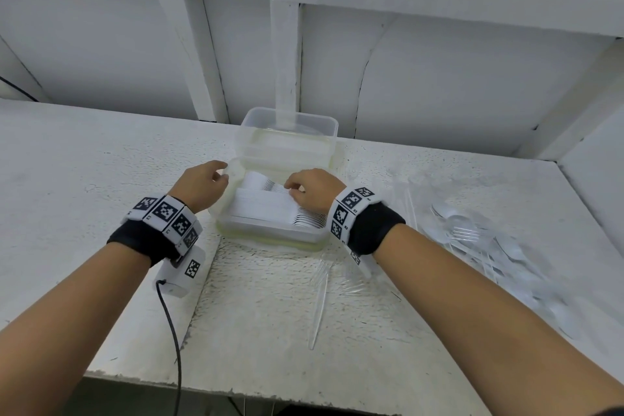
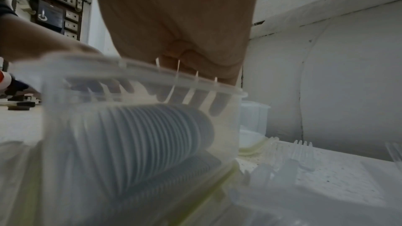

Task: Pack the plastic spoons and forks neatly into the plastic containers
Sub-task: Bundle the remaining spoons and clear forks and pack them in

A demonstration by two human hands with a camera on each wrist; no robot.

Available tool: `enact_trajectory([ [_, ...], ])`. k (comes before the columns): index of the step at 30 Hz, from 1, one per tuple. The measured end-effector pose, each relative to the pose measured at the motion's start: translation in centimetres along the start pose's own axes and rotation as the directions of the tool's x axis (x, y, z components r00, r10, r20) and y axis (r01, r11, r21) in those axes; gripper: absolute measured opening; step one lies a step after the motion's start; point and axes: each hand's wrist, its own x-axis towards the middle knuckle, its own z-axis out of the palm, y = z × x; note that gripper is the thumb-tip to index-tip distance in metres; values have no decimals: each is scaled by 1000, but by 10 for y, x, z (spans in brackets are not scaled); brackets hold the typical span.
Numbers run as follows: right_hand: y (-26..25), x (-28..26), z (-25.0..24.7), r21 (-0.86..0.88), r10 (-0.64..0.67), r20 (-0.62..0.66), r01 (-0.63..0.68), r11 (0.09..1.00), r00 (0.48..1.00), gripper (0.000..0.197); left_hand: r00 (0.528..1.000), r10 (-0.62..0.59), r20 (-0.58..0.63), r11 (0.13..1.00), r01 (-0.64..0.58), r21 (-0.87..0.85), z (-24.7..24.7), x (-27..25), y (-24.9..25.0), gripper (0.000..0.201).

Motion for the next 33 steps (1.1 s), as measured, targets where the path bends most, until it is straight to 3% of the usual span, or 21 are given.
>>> enact_trajectory([
  [4,-1,-17,-16,72,-56,-113,64,995,992,30,993,54,-104,999,-54,2,-5,-9,8,39],
  [8,12,-57,-40,158,-52,-250,94,983,967,26,951,196,-239,972,-221,-81,-3,-34,32,32],
  [13,61,-135,-59,174,86,-299,-34,984,950,23,900,336,-278,891,-399,-215,20,-75,82,24],
  [17,115,-201,-58,173,269,-273,-228,958,924,23,863,488,-128,819,-504,-274,59,-98,129,22],
  [22,167,-260,-40,168,417,-229,-386,907,879,21,753,644,136,761,-613,-212,120,-107,180,25],
  [28,195,-281,-23,75,498,-197,-494,866,844,24,644,663,380,700,-714,-11,176,-101,227,32],
  [31,200,-284,-20,-34,556,-156,-567,823,816,31,596,670,442,623,-775,101,187,-99,246,35],
  [33,200,-287,-19,-104,602,-114,-612,784,790,40,529,669,523,544,-827,141,192,-101,252,37],
])
